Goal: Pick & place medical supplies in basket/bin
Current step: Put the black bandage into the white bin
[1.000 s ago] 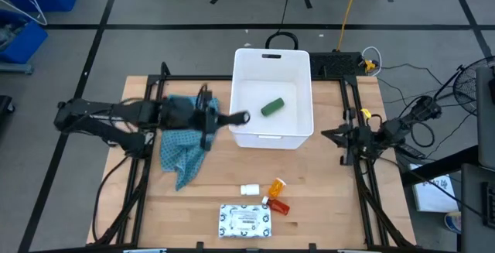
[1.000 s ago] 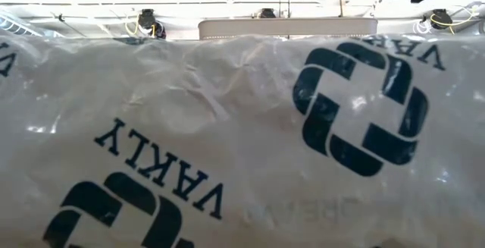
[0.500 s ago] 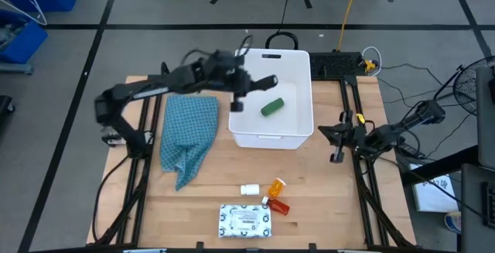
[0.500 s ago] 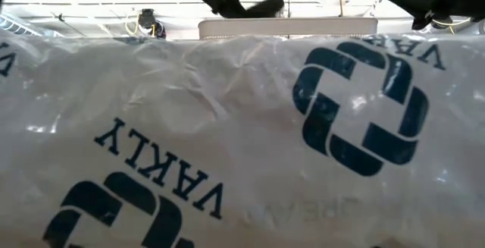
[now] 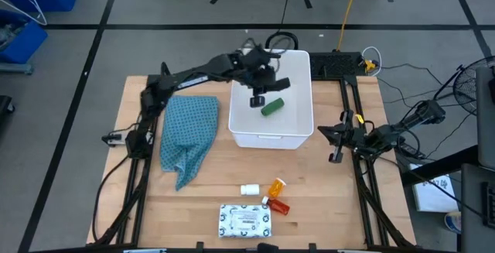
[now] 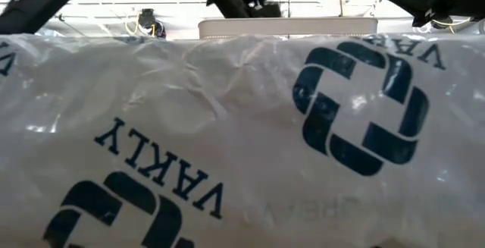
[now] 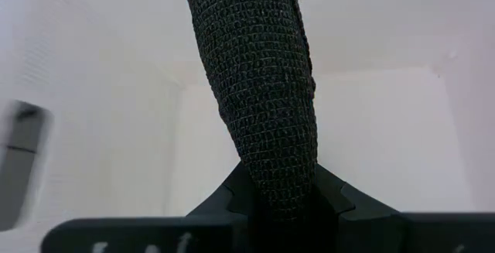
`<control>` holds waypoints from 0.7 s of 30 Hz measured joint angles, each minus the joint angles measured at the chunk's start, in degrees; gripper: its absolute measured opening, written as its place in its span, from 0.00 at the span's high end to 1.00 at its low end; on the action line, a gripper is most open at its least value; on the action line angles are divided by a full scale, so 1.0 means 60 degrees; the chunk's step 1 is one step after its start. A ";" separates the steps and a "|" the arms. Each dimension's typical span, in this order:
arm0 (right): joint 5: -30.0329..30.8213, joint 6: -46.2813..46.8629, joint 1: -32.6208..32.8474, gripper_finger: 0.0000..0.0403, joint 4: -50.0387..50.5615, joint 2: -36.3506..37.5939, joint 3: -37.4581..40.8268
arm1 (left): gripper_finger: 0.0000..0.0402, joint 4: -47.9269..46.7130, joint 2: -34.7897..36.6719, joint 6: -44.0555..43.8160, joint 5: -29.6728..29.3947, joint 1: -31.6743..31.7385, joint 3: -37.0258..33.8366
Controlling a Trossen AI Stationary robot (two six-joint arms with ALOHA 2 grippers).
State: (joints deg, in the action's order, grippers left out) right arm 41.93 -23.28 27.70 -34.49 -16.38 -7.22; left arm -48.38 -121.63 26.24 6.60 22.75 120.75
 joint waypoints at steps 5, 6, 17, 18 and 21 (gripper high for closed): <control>-0.0002 -0.0032 0.0000 1.00 0.0003 0.0000 0.0000 | 0.86 -0.0425 -0.0792 -0.0694 -0.0022 -0.0001 0.0288; 0.0000 -0.0043 0.0000 1.00 0.0005 0.0000 0.0000 | 0.86 -0.0425 -0.0889 -0.0822 -0.0013 0.0001 0.0287; -0.0029 -0.0066 0.0004 1.00 0.0006 0.0000 -0.0004 | 0.86 -0.0310 -0.1964 -0.1517 -0.0017 -0.0056 0.0283; -0.0025 -0.0066 0.0004 1.00 0.0006 0.0000 -0.0004 | 0.86 -0.0303 -0.2054 -0.1574 -0.0008 -0.0056 0.0283; -0.0033 -0.0059 0.0004 1.00 0.0006 0.0000 -0.0004 | 0.86 -0.0365 -0.2320 -0.1716 0.0168 -0.0056 0.0283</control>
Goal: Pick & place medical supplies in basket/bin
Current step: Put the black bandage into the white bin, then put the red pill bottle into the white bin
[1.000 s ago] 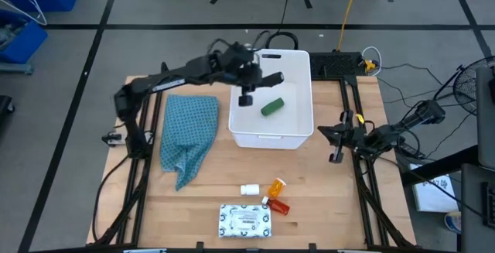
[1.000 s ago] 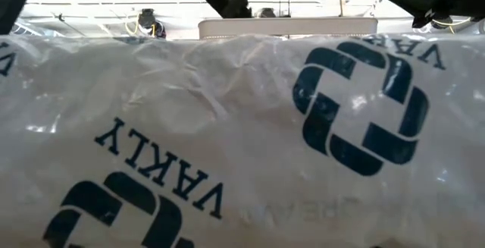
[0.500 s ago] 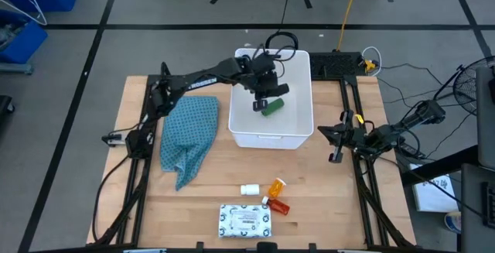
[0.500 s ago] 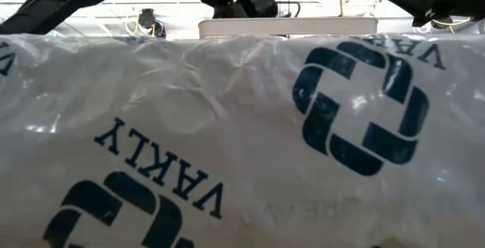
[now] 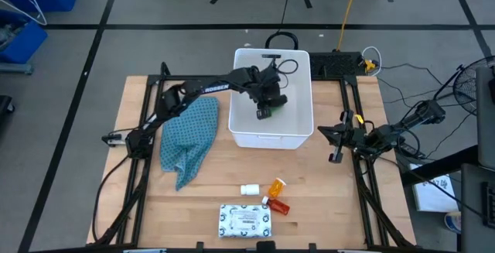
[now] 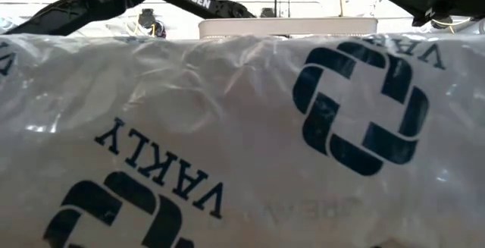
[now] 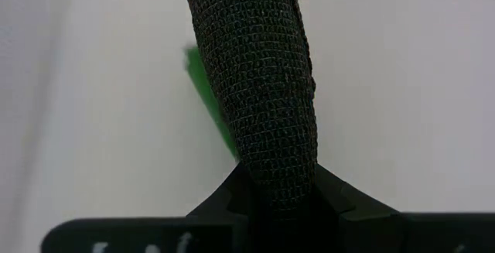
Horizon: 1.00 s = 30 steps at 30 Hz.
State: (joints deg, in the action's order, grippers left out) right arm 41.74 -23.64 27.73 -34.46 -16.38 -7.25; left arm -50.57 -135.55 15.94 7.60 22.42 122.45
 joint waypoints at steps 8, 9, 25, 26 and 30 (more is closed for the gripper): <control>-0.0003 0.0010 0.0004 1.00 0.0000 0.0000 0.0000 | 0.85 -0.0529 -0.0431 -0.0004 0.0625 0.0025 0.0015; -0.0004 0.0014 0.0004 1.00 0.0000 0.0000 -0.0004 | 0.84 -0.0546 -0.0440 0.0015 0.0658 0.0025 0.0015; 0.0003 0.0066 0.0004 1.00 0.0024 -0.0004 -0.0015 | 0.19 -0.1005 0.0928 0.1141 -0.0293 -0.0405 -0.0018; 0.0000 0.0066 0.0004 1.00 0.0029 -0.0004 -0.0015 | 0.17 -0.1072 0.1321 0.1264 -0.0392 -0.0464 -0.0018; 0.0003 0.0060 0.0004 1.00 0.0046 -0.0004 -0.0015 | 0.12 -0.1591 0.3242 0.1827 -0.0585 -0.0755 -0.0016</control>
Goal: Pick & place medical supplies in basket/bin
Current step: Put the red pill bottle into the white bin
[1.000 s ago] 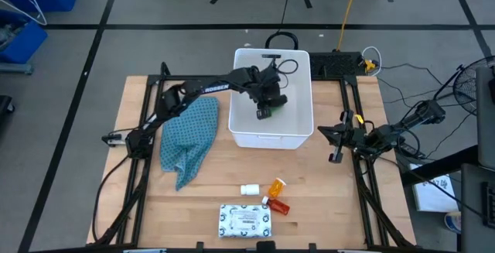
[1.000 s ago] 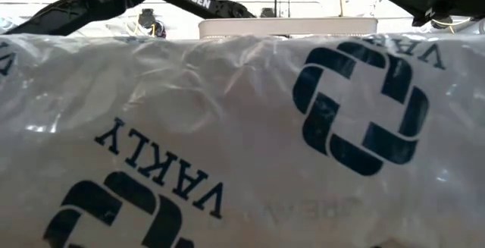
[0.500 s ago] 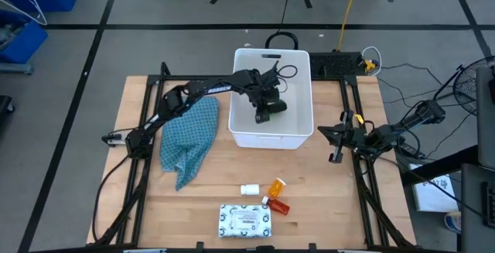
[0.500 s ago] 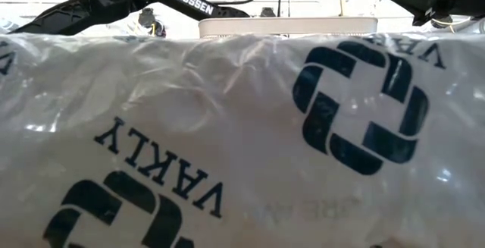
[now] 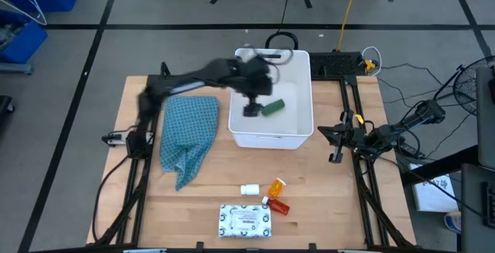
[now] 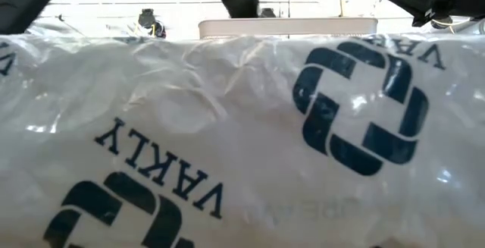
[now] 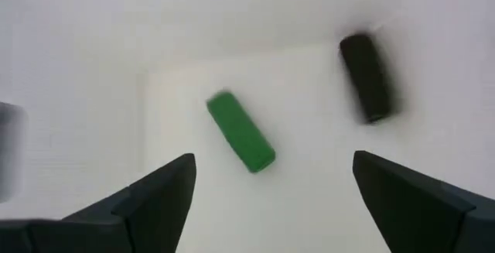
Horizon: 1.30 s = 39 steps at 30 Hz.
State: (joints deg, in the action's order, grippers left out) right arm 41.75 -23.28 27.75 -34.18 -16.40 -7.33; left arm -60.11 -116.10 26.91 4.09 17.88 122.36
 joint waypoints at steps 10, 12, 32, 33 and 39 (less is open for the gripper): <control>-0.0498 -0.0308 0.0000 1.00 -0.0054 -0.0004 0.0000 | 0.68 -0.1752 0.4537 -0.0232 0.0275 -0.0191 -0.0783; -0.0498 -0.0312 -0.0004 1.00 -0.0050 -0.0004 0.0000 | 0.86 -0.1403 0.5470 -0.0408 0.0260 -0.0146 -0.1834; -0.0502 0.0009 -0.0004 1.00 0.0023 -0.0004 0.0004 | 1.00 1.1882 1.3987 -0.2589 0.1033 -0.0156 -1.6769; -0.0502 0.0009 -0.0004 1.00 0.0026 -0.0004 0.0004 | 1.00 1.2436 1.4253 -0.2694 0.1048 -0.0152 -1.7269; -0.0505 0.0013 -0.0004 1.00 0.0149 -0.0016 0.0004 | 1.00 1.4300 1.4878 -0.3094 0.1229 -0.0156 -1.8937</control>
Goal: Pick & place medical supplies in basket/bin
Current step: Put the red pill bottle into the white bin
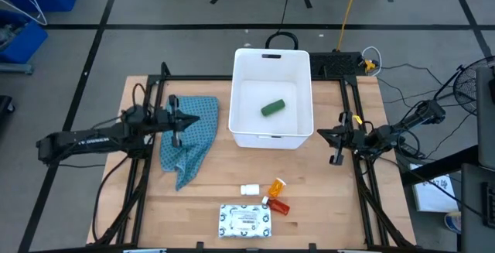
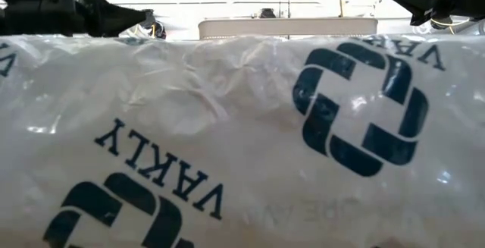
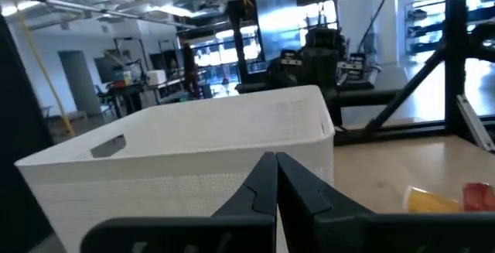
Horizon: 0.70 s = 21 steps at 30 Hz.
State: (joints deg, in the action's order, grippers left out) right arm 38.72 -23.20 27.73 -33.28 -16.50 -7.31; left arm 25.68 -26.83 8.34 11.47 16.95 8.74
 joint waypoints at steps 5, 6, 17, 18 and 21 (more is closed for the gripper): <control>0.0000 0.0012 0.0000 1.00 0.0122 -0.0027 0.0011 | 1.00 0.0535 -0.0011 0.0234 0.0181 0.0001 -0.0656; 0.0000 0.0038 0.0001 1.00 0.0171 -0.0027 0.0011 | 1.00 0.0534 -0.0011 0.0258 0.0182 0.0000 -0.0736; 0.0015 0.0109 0.0003 1.00 0.0311 -0.0027 0.0015 | 1.00 0.0743 -0.0011 0.0422 0.0433 0.0311 -0.1039; 0.0015 0.0116 0.0001 1.00 0.0311 -0.0027 0.0015 | 1.00 0.0728 -0.0014 0.0340 0.0534 0.0347 -0.1039; 0.0018 0.0178 0.0000 1.00 0.0311 -0.0027 0.0015 | 1.00 0.0751 -0.0014 0.0255 0.0761 0.0397 -0.1145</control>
State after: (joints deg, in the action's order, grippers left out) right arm 38.83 -22.14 27.73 -31.42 -16.67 -7.22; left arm 30.19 -26.91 9.87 16.03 19.33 1.87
